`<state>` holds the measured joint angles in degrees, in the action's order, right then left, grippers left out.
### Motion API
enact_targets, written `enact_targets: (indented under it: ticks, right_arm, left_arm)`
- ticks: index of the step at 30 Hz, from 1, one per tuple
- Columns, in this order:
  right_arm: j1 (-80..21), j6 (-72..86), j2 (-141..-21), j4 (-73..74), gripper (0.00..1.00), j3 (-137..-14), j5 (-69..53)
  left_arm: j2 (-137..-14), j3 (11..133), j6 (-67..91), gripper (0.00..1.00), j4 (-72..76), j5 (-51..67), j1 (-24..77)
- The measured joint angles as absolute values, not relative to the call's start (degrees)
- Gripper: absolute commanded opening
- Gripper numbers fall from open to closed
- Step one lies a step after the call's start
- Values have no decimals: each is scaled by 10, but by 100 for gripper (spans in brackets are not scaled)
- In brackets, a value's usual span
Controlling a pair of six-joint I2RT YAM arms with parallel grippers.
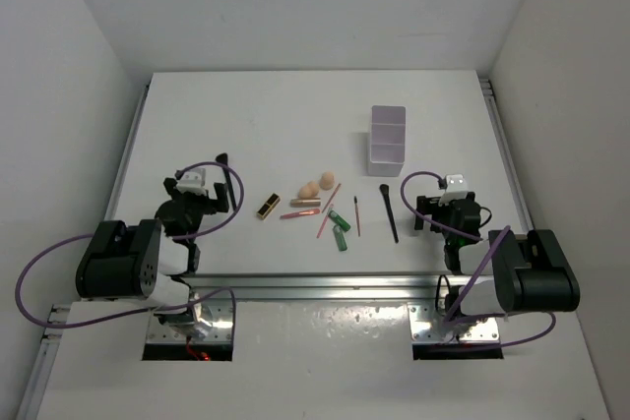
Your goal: Organize the makeup
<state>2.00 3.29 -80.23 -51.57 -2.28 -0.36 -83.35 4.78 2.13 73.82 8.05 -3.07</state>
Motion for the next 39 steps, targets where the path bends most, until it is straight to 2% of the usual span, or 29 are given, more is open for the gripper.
enact_targets:
  ticks: [5, 8, 11, 14, 17, 21, 25, 26, 27, 29, 32, 34, 37, 38, 39]
  right_arm:
    - [20, 35, -800, -514, 100, -23, 2]
    - [17, 47, -748, -436, 100, -29, 35]
    - [17, 54, -675, -310, 100, -70, 75]
    - [16, 32, -592, -218, 100, -114, 91]
    - [10, 4, -543, -107, 100, -176, 110]
    - [-18, -38, -564, 72, 100, -300, 177]
    - [-50, -56, -608, 190, 100, -408, 238]
    - [-51, -32, -613, 210, 96, -427, 243]
    - [-47, -9, -613, 226, 81, -443, 240]
    - [-12, 34, -601, 230, 69, -459, 171]
    - [31, 91, -587, 215, 60, -457, 67]
    - [8, 117, -613, 225, 56, -466, 37]
    - [-48, 146, -698, 263, 57, -494, 10]
    - [-69, 153, -729, 272, 73, -498, 7]
    - [-90, 162, -758, 278, 79, -498, 4]
  left_arm:
    - [-834, 48, 20, 99, 738, 77, -27]
    - [-821, 49, 21, 99, 723, 77, -27]
    - [-745, 98, -10, 99, 583, 97, -28]
    - [-710, 224, -42, 99, 431, 109, -23]
    - [-673, 289, -46, 99, 358, 73, -22]
    - [-628, 305, -75, 99, 280, 34, -22]
    - [-651, 386, -88, 99, 165, 32, -22]
    - [-657, 405, -81, 99, 143, 31, -22]
    - [-661, 422, -69, 99, 128, 30, -22]
    - [-660, 440, -27, 99, 109, 32, -22]
    - [-655, 442, 18, 99, 85, 49, -22]
    - [-648, 428, 43, 99, 74, 63, -22]
    - [-637, 401, 67, 99, 46, 71, -22]
    - [-636, 395, 70, 99, 34, 72, -22]
    - [-635, 388, 74, 99, 20, 73, -22]
